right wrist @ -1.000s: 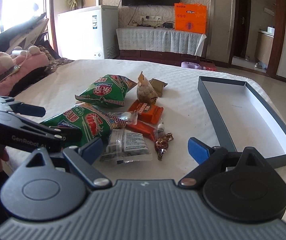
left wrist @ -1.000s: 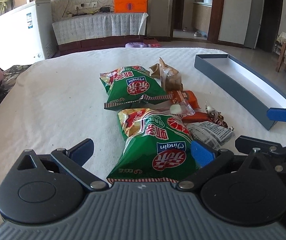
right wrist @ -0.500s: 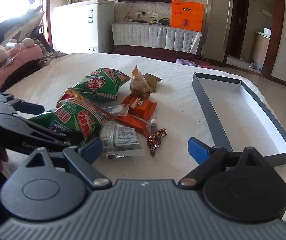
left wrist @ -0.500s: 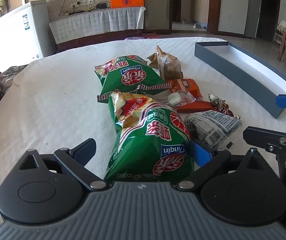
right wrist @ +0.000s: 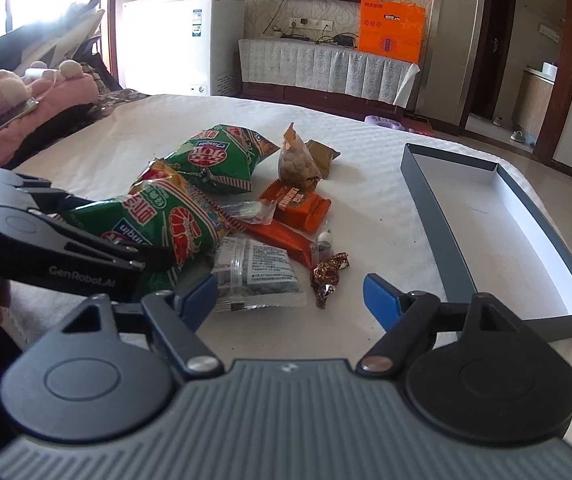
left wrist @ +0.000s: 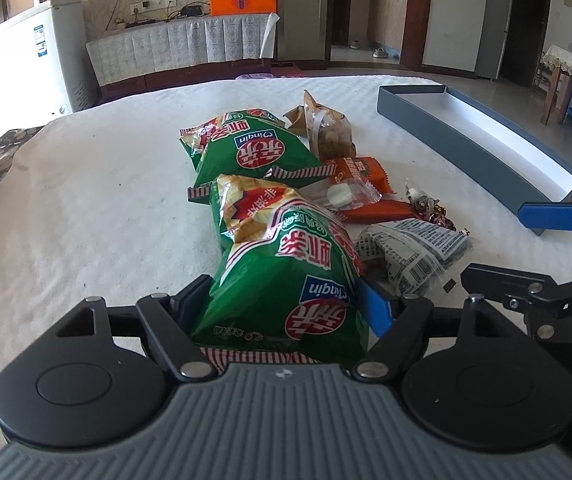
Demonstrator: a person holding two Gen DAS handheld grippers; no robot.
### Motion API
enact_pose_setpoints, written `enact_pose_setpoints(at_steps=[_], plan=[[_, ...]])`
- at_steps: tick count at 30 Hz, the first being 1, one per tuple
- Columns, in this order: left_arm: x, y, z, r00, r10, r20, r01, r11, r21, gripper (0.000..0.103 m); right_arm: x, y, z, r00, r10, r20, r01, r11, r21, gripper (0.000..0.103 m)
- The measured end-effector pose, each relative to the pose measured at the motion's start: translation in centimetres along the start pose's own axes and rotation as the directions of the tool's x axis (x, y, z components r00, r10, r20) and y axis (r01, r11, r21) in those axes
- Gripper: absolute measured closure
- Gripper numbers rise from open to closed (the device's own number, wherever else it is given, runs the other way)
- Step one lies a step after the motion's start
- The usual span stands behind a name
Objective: Organize snacks
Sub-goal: 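Grasp the clear printed snack packet with the right tool while the left tool holds the chip bag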
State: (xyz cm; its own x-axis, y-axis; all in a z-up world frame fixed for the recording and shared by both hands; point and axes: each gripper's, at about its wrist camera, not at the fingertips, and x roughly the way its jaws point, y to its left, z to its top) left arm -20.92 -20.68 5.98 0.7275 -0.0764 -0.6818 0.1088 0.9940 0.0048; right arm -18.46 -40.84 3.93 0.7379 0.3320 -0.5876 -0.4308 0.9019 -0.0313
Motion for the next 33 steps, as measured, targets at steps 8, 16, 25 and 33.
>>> enact_pose_setpoints(at_steps=[8, 16, 25, 33], plan=[[-0.4, 0.2, -0.1, 1.0, -0.004, 0.008, 0.004, 1.0, 0.016, 0.035, 0.7, 0.3, 0.0, 1.0, 0.002, -0.009, -0.002, 1.0, -0.013, 0.026], [-0.9, 1.0, -0.2, 1.0, 0.009, 0.024, -0.01, 1.0, 0.004, 0.038, 1.7, 1.4, 0.5, 0.998, 0.061, 0.001, -0.06, 0.995, -0.085, 0.026], [-0.8, 1.7, -0.4, 1.0, 0.027, 0.016, -0.027, 0.999, -0.018, 0.035, 4.7, 1.6, 1.0, 0.993, 0.09, -0.078, -0.095, 0.994, -0.056, 0.03], [0.3, 1.6, -0.2, 0.999, 0.045, -0.009, -0.045, 0.999, -0.025, 0.027, 6.2, 1.9, 0.9, 0.992, 0.077, -0.097, -0.084, 0.994, -0.069, 0.031]])
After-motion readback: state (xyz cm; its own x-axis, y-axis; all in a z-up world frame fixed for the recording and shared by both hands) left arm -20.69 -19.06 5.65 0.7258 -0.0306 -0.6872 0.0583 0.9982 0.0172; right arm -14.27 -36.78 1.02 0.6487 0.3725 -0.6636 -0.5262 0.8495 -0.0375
